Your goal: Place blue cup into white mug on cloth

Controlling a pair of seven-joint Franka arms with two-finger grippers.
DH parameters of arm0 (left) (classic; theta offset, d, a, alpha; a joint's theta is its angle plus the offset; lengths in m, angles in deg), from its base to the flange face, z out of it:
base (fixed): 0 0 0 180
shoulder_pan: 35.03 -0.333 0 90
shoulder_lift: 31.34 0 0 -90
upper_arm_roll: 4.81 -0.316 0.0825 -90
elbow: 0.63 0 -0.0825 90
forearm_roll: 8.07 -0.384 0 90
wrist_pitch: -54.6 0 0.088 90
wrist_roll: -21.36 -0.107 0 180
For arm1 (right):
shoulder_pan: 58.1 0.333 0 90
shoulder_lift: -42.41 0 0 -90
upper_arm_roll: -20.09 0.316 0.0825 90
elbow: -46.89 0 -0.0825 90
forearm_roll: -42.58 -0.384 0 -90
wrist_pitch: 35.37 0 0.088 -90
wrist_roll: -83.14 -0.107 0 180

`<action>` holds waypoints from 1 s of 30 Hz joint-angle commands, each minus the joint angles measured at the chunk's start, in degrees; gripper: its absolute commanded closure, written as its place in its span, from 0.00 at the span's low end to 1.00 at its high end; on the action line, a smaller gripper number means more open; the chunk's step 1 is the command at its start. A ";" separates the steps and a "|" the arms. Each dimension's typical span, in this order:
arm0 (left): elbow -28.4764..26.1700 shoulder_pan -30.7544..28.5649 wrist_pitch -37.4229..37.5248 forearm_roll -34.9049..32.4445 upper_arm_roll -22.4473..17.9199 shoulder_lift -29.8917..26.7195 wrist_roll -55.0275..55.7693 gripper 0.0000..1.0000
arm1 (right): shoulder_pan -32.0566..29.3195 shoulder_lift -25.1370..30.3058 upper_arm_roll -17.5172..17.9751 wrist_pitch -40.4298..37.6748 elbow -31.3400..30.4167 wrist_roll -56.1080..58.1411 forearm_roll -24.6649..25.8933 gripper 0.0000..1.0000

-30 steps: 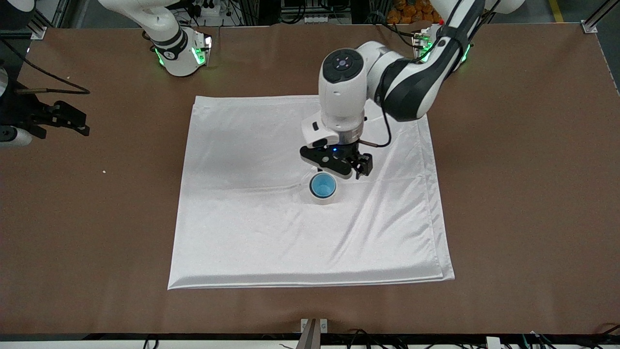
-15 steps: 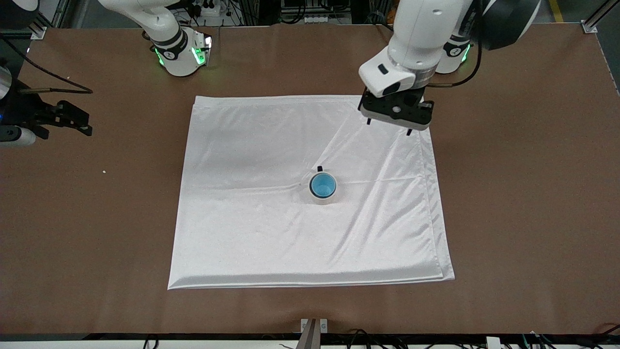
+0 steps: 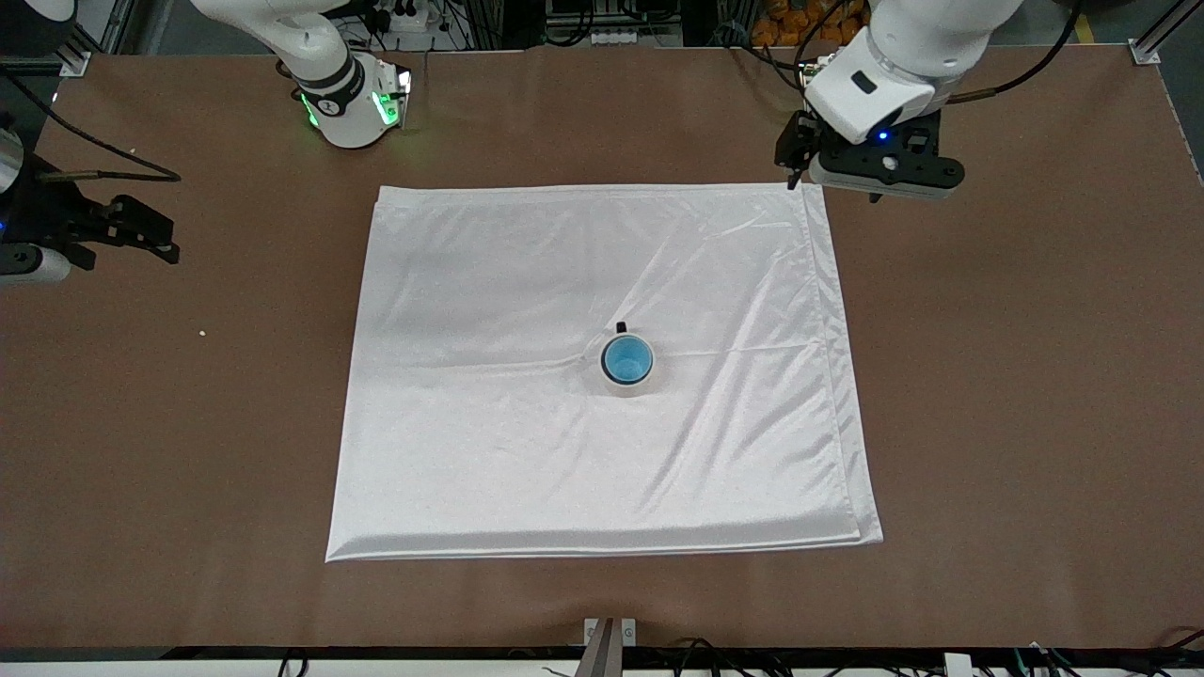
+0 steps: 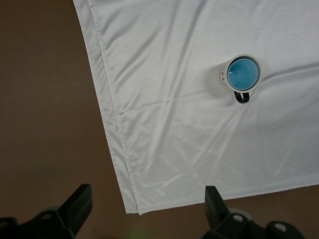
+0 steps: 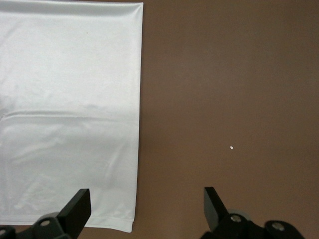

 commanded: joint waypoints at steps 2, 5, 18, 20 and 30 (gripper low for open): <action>-1.24 -4.65 2.21 1.80 0.32 -1.42 0.90 0.00 | -1.20 0.55 0.67 0.02 -0.36 0.52 0.60 0.00; -1.24 -6.32 2.39 1.80 0.24 -1.34 0.81 0.00 | -1.38 0.55 0.67 0.02 -0.44 0.52 0.60 0.00; -0.97 -8.79 2.74 1.18 -1.08 -0.63 0.73 0.00 | -1.29 0.55 0.67 0.37 -0.36 0.60 0.42 0.00; -0.97 -8.79 2.74 1.10 -1.08 -0.63 0.73 0.00 | -1.38 0.55 0.67 0.28 -0.36 0.60 0.42 0.00; -0.53 -8.87 2.57 1.01 -1.17 -0.37 0.55 0.00 | -1.29 0.46 0.67 0.19 -0.36 0.52 0.25 0.00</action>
